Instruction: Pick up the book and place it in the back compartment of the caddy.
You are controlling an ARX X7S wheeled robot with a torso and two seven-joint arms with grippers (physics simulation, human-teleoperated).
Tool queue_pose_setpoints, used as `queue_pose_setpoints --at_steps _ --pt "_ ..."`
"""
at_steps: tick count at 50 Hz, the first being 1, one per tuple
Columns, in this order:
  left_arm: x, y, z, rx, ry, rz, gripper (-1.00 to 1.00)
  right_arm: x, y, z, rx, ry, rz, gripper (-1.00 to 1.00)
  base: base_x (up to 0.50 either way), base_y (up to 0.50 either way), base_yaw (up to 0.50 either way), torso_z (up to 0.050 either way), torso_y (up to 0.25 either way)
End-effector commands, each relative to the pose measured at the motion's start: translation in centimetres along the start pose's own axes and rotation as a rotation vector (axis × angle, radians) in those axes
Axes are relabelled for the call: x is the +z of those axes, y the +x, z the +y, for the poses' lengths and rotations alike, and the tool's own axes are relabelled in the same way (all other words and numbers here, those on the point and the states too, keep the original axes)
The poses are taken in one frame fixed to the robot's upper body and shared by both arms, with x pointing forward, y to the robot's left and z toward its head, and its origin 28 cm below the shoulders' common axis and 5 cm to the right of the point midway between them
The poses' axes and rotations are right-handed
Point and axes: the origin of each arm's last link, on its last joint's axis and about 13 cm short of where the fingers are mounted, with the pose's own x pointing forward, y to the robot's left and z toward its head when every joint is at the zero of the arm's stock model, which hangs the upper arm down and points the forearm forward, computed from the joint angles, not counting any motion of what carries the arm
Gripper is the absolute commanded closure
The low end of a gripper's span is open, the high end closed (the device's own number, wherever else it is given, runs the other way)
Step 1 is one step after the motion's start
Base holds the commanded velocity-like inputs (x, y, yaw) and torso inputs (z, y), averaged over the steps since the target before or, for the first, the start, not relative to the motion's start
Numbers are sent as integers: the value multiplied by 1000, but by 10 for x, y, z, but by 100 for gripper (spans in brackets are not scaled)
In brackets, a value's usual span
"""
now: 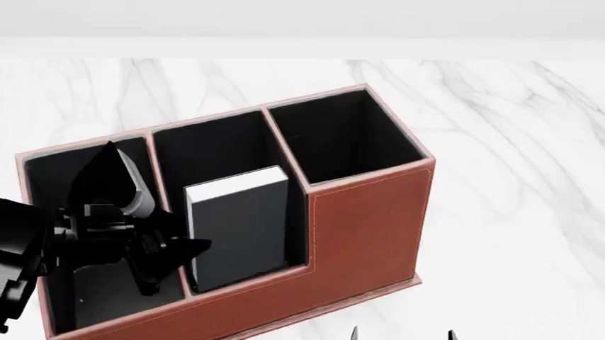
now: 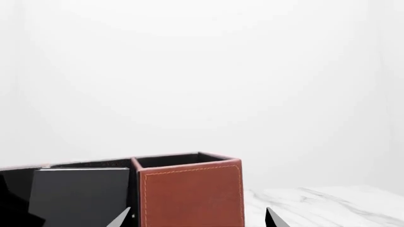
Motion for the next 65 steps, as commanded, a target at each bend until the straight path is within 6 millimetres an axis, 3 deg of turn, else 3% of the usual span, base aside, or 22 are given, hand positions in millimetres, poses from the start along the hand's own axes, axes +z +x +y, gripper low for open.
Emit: queue_pose_setpoints --at_steps 1,26,27,35,41,48,49,50,51,52,55,60,65 --pt "4 1 0 34 -57 -101 100 -1 0 0 2 0 3 -100 0 0 0 0 0" --pt "4 7 -4 60 -44 -80 100 -3 0 2 18 -2 8 -100 0 0 0 0 1" --pt "3 8 -4 59 -55 -88 -100 -3 -1 2 19 -2 8 -100 0 0 0 0 0" --pt "0 11 -6 55 -54 -111 -100 -3 -1 2 18 -3 6 -100 0 0 0 0 0" --pt "15 8 -1 102 18 -132 -100 -2 -1 2 16 -3 5 -100 0 0 0 0 0" --pt "38 4 2 38 165 -193 -100 -1 -1 1 13 -3 4 -100 0 0 0 0 0" --pt "21 2 -4 51 97 -134 -100 -1 -1 1 12 -4 4 -100 0 0 0 0 0" --pt "-8 -2 -13 18 -12 -90 -100 -1 -2 1 12 -3 3 -100 0 0 0 0 0" --pt "-12 -8 -21 31 -40 -49 -100 -1 -2 1 12 -4 3 -100 0 0 0 0 0" --pt "16 -12 -25 34 78 -113 -100 -1 -2 1 12 -4 3 -100 0 0 0 0 0" --pt "34 -31 -59 11 209 -158 -100 0 0 1 10 -8 0 -100 0 0 0 0 0" --pt "23 -44 -86 5 244 -144 -100 5 9 -2 -12 -9 -13 -100 0 0 0 0 0" --pt "16 -51 -101 -1 247 -141 -100 18 25 -4 -36 -51 -51 -100 0 0 0 0 0"
